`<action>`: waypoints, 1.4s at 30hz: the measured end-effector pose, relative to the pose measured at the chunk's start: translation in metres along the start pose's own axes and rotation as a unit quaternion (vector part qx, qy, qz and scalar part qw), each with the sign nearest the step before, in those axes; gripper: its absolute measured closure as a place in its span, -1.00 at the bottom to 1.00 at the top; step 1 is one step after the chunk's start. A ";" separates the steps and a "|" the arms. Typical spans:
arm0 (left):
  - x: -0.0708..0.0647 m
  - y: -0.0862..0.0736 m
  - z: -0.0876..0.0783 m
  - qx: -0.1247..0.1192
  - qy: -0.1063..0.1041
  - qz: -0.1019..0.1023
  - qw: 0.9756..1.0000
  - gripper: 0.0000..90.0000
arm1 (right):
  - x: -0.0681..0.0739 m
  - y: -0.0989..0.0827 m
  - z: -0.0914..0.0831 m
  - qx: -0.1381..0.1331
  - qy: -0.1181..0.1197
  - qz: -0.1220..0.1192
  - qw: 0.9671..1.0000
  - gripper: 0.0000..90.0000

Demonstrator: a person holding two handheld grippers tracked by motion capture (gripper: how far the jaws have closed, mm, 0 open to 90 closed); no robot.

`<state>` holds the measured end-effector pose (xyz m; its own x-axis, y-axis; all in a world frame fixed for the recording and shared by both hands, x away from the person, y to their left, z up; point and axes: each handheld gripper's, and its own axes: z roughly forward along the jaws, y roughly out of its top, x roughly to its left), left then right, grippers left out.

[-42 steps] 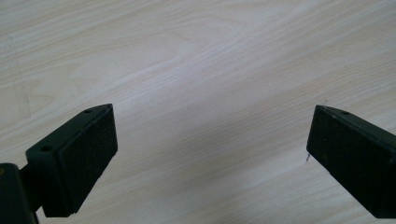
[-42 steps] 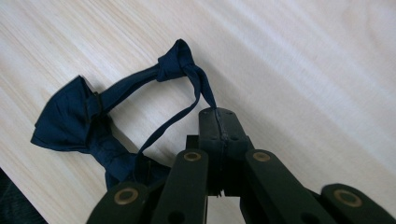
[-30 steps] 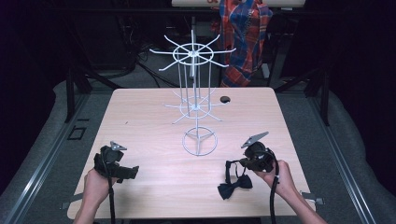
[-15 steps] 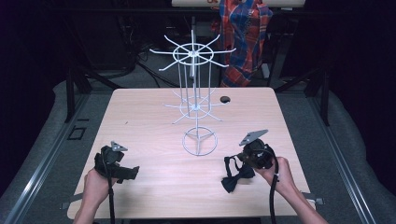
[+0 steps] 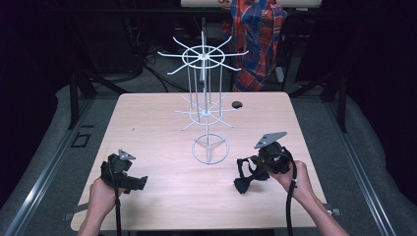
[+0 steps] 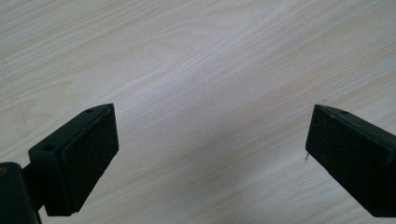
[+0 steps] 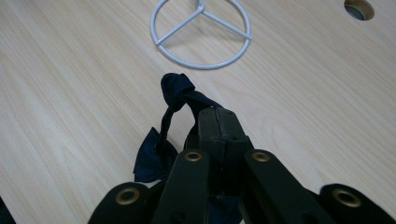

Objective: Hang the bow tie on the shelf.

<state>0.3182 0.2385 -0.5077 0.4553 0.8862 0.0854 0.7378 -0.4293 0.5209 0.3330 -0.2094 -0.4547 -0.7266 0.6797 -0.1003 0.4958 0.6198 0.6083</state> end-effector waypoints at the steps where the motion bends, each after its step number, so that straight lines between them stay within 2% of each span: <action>1: 0.000 0.000 0.000 0.000 0.000 -0.001 1.000 -0.94 | -0.001 0.000 -0.001 0.001 0.000 0.001 1.000 1.00; 14: 0.001 0.000 0.000 0.002 -0.001 -0.003 1.000 -0.94 | -0.006 0.013 -0.007 -0.007 -0.009 -0.007 1.000 1.00; 19: 0.000 0.001 0.000 0.003 -0.001 0.003 1.000 -0.94 | -0.006 0.017 -0.009 -0.015 -0.010 -0.008 1.000 1.00; 24: -0.001 0.002 0.001 0.003 -0.002 0.005 1.000 -0.94 | -0.005 0.023 -0.013 -0.030 -0.005 -0.007 1.000 1.00; 36: -0.004 0.007 0.005 0.006 -0.007 0.015 1.000 -0.94 | -0.004 0.033 -0.018 -0.038 -0.008 -0.020 0.999 1.00; 42: -0.003 0.005 0.005 0.008 -0.008 0.013 1.000 -0.94 | -0.004 0.040 -0.022 -0.043 0.000 -0.022 0.999 1.00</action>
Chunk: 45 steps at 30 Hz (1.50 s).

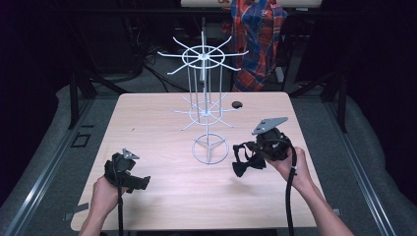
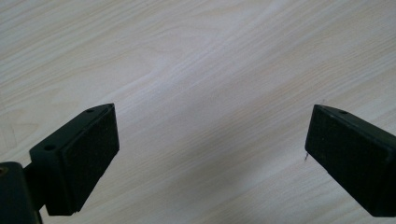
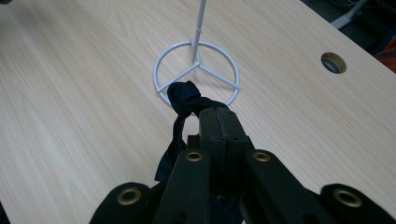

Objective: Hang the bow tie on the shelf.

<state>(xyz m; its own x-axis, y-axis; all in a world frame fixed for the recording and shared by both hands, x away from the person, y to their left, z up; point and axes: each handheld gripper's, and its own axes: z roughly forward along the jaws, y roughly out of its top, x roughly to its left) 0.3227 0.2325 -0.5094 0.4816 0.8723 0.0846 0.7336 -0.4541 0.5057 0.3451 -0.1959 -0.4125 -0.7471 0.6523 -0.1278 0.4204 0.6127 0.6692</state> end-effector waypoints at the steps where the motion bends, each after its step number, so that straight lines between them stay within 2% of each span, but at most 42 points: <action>1: 0.000 0.000 0.000 0.000 0.000 0.000 1.000 -0.94 | 0.000 0.002 -0.001 -0.003 -0.001 -0.001 1.000 1.00; 13: -0.002 0.001 0.002 0.006 -0.007 0.007 1.000 -0.93 | 0.001 0.017 -0.002 -0.026 0.002 -0.005 1.000 1.00; 20: -0.004 0.002 0.003 0.006 -0.009 0.008 1.000 -0.93 | 0.000 0.023 -0.008 -0.036 -0.002 -0.010 0.999 1.00; 24: -0.004 0.002 0.003 0.008 -0.009 0.012 1.000 -0.93 | 0.002 0.027 -0.010 -0.053 -0.004 -0.014 0.998 1.00; 32: -0.006 0.002 0.004 0.009 -0.011 0.014 1.000 -0.93 | 0.003 0.034 -0.019 -0.069 -0.010 -0.022 0.997 1.00; 39: -0.006 0.002 0.004 0.013 -0.012 0.017 1.000 -0.93 | 0.001 0.036 -0.020 -0.085 -0.009 -0.018 0.996 1.00; 45: -0.007 0.003 0.004 0.014 -0.013 0.020 1.000 -0.93 | -0.002 0.039 -0.019 -0.086 -0.008 -0.016 0.996 1.00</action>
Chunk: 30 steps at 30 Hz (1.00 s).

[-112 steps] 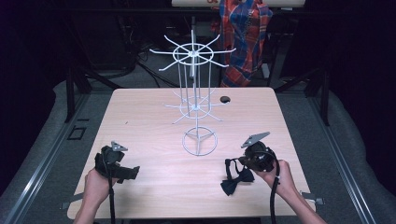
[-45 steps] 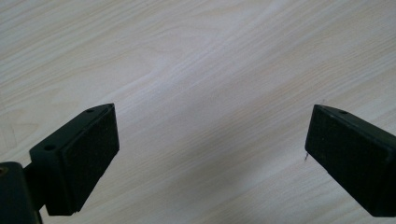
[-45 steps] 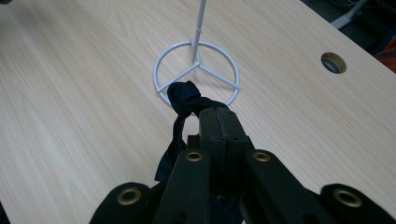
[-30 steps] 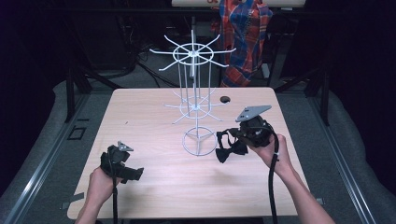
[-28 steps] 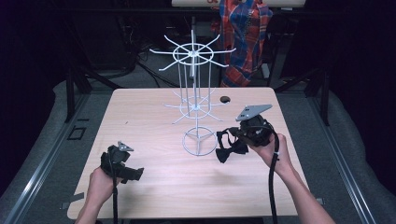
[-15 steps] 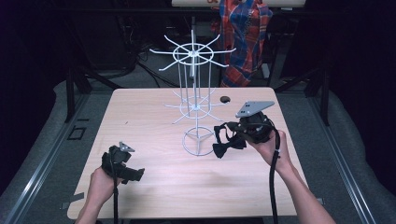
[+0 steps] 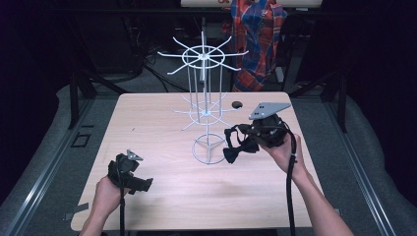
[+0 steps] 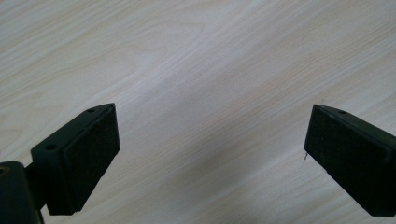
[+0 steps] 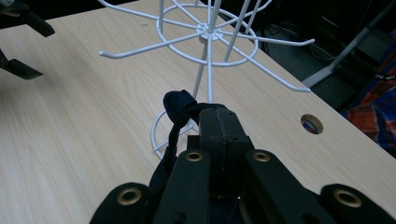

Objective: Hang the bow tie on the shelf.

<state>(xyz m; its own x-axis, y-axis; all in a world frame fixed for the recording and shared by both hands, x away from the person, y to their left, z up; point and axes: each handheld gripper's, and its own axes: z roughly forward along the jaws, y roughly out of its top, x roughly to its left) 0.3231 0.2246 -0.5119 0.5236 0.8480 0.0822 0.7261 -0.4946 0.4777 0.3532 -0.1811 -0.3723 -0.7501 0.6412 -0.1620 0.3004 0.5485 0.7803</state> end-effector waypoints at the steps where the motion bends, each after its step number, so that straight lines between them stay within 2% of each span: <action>1: 0.000 0.000 0.000 0.000 0.000 -0.001 1.000 -0.93 | -0.001 0.001 0.001 0.001 0.001 0.000 1.000 1.00; 26: -0.001 0.000 0.000 0.001 -0.005 0.005 1.000 -0.93 | -0.014 0.014 0.025 0.012 0.016 0.012 1.000 1.00; 30: -0.001 0.000 0.000 0.002 -0.005 0.006 1.000 -0.93 | -0.015 0.018 0.028 0.019 0.016 0.007 1.000 1.00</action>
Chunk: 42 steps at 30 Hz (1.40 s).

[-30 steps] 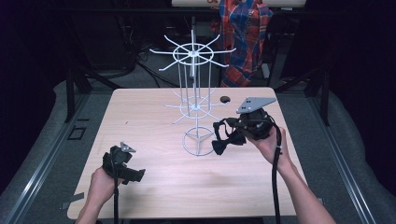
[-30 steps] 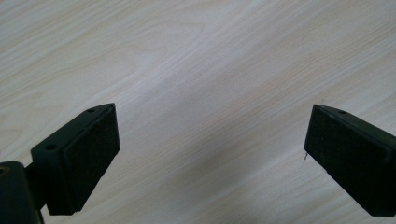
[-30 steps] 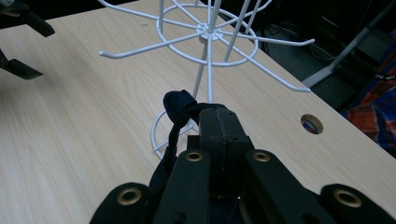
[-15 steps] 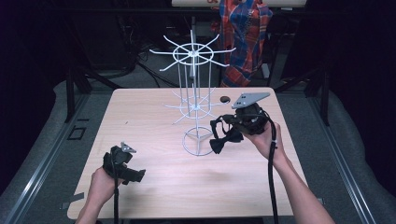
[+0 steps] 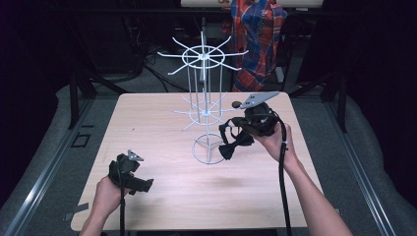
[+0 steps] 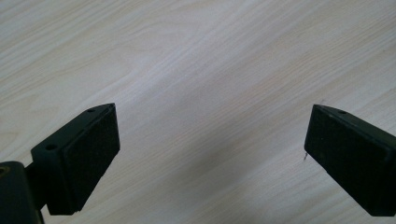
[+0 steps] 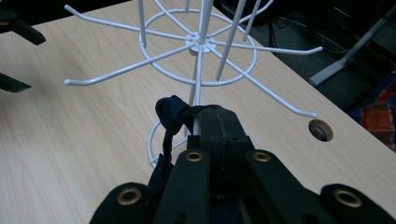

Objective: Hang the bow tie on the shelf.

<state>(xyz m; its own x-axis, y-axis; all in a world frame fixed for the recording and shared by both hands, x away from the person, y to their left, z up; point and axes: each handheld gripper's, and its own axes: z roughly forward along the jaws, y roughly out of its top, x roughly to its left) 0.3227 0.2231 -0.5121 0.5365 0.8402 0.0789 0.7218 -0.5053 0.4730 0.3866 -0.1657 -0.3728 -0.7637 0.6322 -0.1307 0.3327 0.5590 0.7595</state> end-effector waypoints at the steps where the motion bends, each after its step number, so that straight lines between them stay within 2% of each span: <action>1: 0.000 0.000 0.000 0.001 -0.001 0.000 1.000 -0.92 | 0.000 0.001 0.001 0.000 0.001 -0.001 1.000 1.00; 21: -0.001 0.000 0.001 0.003 -0.004 0.003 1.000 -0.92 | -0.002 0.013 0.025 0.020 0.004 -0.005 1.000 0.99; 25: -0.001 0.000 0.001 0.003 -0.004 0.003 1.000 -0.92 | -0.003 0.013 0.025 0.023 0.004 -0.008 1.000 0.87; 36: -0.002 0.000 0.001 0.003 -0.004 0.005 1.000 -0.92 | -0.007 0.011 0.018 0.020 0.008 -0.003 1.000 0.78; 42: -0.003 0.000 0.001 0.002 -0.004 0.007 1.000 -0.92 | -0.009 0.010 0.010 0.023 0.008 -0.004 1.000 0.62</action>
<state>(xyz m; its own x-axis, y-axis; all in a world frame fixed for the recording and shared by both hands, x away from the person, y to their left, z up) 0.3220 0.2202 -0.5130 0.5497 0.8317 0.0773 0.7168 -0.5172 0.4677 0.4017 -0.1604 -0.3704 -0.7754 0.6186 -0.1268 0.3503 0.5884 0.7287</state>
